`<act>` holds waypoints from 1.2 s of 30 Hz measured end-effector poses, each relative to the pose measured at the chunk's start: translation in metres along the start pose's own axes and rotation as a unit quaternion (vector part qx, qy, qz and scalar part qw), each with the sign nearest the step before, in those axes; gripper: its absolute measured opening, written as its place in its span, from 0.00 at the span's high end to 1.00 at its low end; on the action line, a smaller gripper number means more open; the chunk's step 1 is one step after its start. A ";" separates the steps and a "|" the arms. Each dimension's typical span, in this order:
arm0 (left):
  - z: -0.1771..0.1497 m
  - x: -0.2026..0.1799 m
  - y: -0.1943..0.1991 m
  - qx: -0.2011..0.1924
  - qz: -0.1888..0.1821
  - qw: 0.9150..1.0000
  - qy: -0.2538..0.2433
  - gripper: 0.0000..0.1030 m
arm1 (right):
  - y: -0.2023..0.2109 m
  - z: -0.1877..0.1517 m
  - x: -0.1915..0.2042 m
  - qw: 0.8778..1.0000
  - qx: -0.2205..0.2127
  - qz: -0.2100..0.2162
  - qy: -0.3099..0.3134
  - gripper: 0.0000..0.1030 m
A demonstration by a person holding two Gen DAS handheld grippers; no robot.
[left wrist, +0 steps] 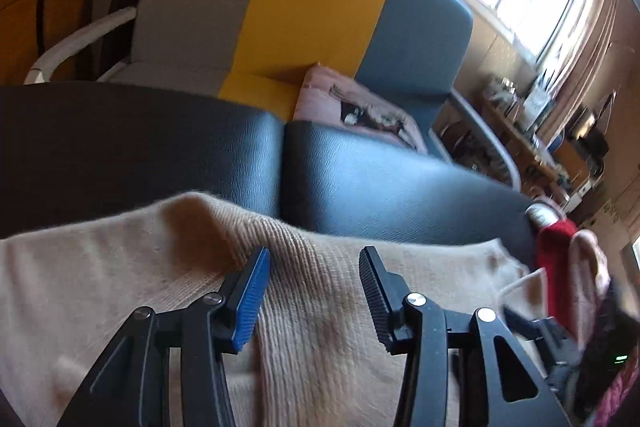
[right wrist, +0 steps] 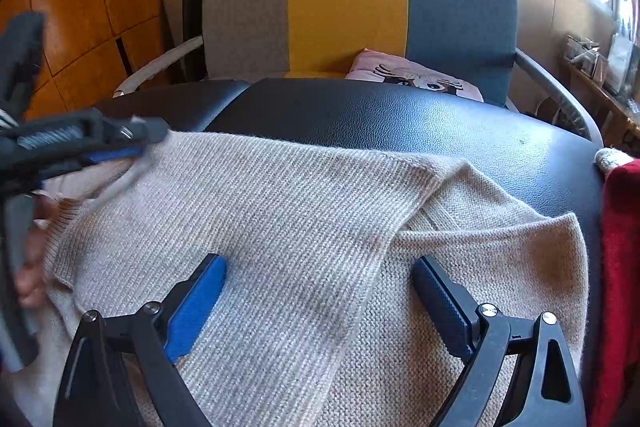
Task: Fold clothes
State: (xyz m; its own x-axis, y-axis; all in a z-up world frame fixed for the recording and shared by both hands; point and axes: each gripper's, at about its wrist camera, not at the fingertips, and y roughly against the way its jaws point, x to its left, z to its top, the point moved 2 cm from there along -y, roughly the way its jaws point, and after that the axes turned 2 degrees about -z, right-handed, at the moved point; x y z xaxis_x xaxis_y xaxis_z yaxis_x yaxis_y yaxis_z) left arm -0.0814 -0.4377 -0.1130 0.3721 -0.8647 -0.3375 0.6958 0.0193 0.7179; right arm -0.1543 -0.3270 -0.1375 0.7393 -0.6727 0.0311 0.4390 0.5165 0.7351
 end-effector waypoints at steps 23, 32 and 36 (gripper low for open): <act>-0.075 0.201 0.153 -0.097 0.206 0.928 0.295 0.60 | 0.002 -0.001 -0.003 1.000 0.001 -0.008 -0.001 0.03; -0.087 0.331 0.239 -0.116 0.380 0.828 0.395 0.52 | 0.001 0.001 -0.005 1.000 0.006 -0.008 -0.001 0.00; -0.083 0.356 0.234 -0.083 0.417 0.814 0.396 0.51 | 0.000 0.001 -0.005 1.000 0.008 -0.007 -0.001 0.00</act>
State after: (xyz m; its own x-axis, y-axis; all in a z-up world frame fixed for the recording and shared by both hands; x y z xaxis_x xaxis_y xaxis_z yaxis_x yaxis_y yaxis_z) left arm 0.2651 -0.6994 -0.1156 0.9909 0.0776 -0.1096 0.0479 0.5581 0.8284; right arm -0.1584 -0.3238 -0.1369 0.7318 -0.6812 0.0214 0.4416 0.4979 0.7464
